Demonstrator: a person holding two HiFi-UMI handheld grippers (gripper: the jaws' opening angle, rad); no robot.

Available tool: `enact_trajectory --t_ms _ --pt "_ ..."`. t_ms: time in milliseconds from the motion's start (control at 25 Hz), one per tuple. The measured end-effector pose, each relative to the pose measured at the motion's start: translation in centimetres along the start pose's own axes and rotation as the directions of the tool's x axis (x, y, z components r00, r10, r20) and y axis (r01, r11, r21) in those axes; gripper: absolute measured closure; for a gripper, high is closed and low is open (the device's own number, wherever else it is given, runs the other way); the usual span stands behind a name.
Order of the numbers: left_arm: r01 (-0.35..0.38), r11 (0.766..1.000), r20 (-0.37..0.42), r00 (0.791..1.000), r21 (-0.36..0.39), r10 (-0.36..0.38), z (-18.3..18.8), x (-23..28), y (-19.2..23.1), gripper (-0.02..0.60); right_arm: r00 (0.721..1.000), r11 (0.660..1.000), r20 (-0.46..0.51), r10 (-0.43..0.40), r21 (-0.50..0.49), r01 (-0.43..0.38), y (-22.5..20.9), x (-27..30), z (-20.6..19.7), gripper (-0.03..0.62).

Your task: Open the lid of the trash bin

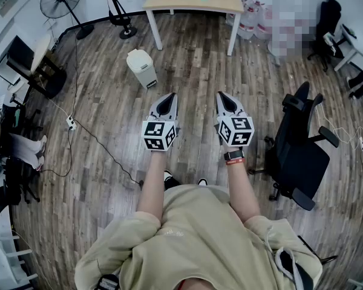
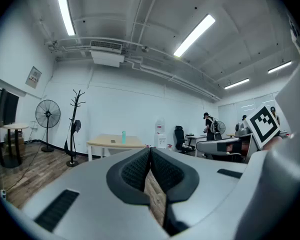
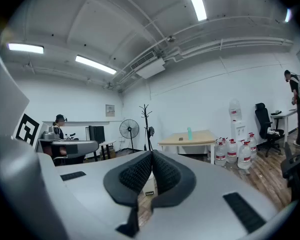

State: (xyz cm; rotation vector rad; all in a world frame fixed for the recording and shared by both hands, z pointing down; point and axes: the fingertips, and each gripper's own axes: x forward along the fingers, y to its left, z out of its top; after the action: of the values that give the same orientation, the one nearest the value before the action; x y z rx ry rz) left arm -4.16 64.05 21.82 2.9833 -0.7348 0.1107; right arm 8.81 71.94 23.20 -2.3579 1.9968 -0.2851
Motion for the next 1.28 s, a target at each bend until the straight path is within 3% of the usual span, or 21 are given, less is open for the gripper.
enact_trajectory --t_ms 200,480,840,1080,1280 --pt "0.015 1.000 -0.006 1.000 -0.003 -0.015 -0.4 0.7 -2.8 0.558 1.000 1.000 -0.017 -0.011 0.012 0.012 -2.2 -1.3 -0.5 0.582" --pt "0.008 0.999 -0.054 0.998 -0.032 -0.010 -2.7 3.2 -1.8 0.558 0.999 0.997 -0.033 -0.024 0.069 0.026 -4.1 0.4 -2.7 0.580" --pt "0.083 0.994 -0.041 0.995 -0.070 -0.086 -2.1 15.3 5.1 0.558 0.999 0.993 -0.026 -0.031 0.109 0.033 -7.3 12.4 -0.8 0.579" --pt "0.139 0.989 -0.034 0.989 -0.055 -0.141 -0.5 22.0 10.9 0.557 0.999 0.992 -0.019 -0.028 0.120 0.030 -7.4 21.0 0.9 0.580" --pt "0.124 0.991 -0.049 0.991 -0.051 -0.127 -0.8 26.5 17.0 0.558 1.000 0.989 -0.002 0.009 0.146 -0.009 -7.2 28.7 1.7 0.579"
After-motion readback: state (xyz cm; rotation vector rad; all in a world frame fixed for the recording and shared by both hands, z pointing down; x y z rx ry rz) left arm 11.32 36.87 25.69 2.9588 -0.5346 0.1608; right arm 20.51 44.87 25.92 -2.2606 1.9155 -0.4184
